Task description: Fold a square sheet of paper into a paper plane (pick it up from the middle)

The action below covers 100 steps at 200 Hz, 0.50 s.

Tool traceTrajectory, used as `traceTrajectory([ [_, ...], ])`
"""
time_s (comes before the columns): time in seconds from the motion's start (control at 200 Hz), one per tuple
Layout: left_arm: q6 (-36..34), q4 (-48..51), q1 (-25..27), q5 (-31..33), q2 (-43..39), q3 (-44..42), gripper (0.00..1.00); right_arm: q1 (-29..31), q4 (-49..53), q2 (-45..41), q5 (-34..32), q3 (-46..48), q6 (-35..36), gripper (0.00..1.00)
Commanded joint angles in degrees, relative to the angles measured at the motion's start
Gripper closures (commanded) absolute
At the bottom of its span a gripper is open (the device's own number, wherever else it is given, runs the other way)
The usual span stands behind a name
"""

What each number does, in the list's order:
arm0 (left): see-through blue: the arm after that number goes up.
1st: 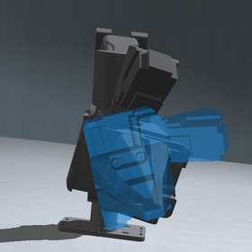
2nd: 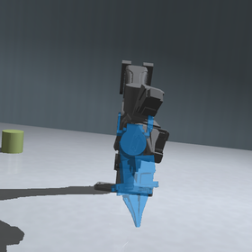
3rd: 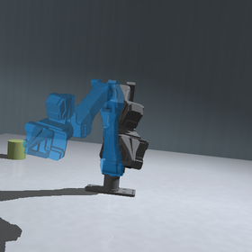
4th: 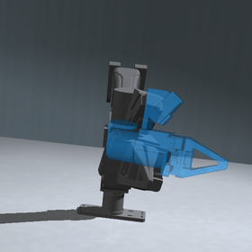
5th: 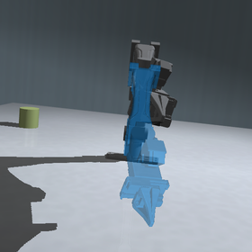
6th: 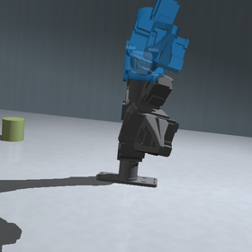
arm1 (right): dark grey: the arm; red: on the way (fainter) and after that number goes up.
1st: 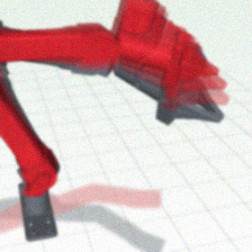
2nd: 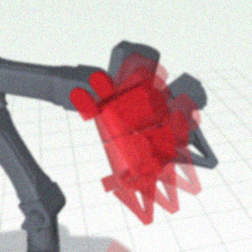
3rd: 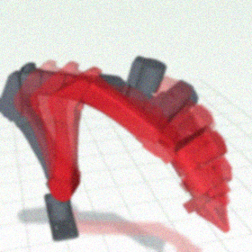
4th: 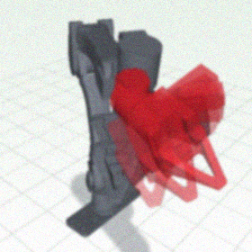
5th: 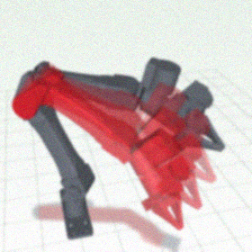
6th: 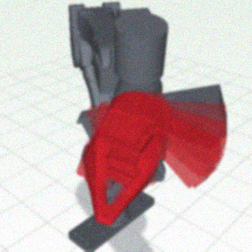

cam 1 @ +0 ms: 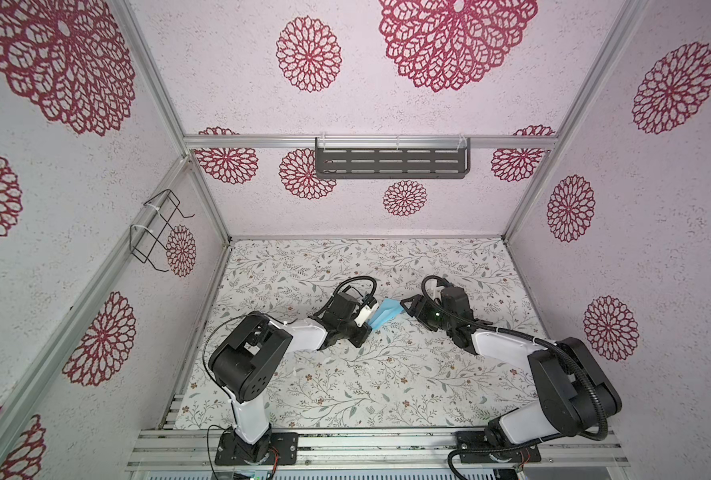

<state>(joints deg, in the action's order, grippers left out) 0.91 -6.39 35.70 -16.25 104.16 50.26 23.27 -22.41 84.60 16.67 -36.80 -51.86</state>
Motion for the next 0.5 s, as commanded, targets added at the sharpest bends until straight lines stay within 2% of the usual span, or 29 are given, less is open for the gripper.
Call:
traceTrajectory([
  [0.0,-0.19,4.44,-0.55,-2.21,0.84,2.21,1.0,-0.39,-5.2,-2.71,-0.24,0.87,4.72,0.29],
  [0.33,1.78,9.8,-0.72,-3.91,3.5,5.79,1.0,-0.44,-9.16,-2.65,1.93,2.98,6.68,0.28],
  [0.495,5.53,10.59,-1.92,-4.05,4.41,6.67,1.0,-0.43,-10.47,-1.66,3.7,3.28,6.42,0.28],
])
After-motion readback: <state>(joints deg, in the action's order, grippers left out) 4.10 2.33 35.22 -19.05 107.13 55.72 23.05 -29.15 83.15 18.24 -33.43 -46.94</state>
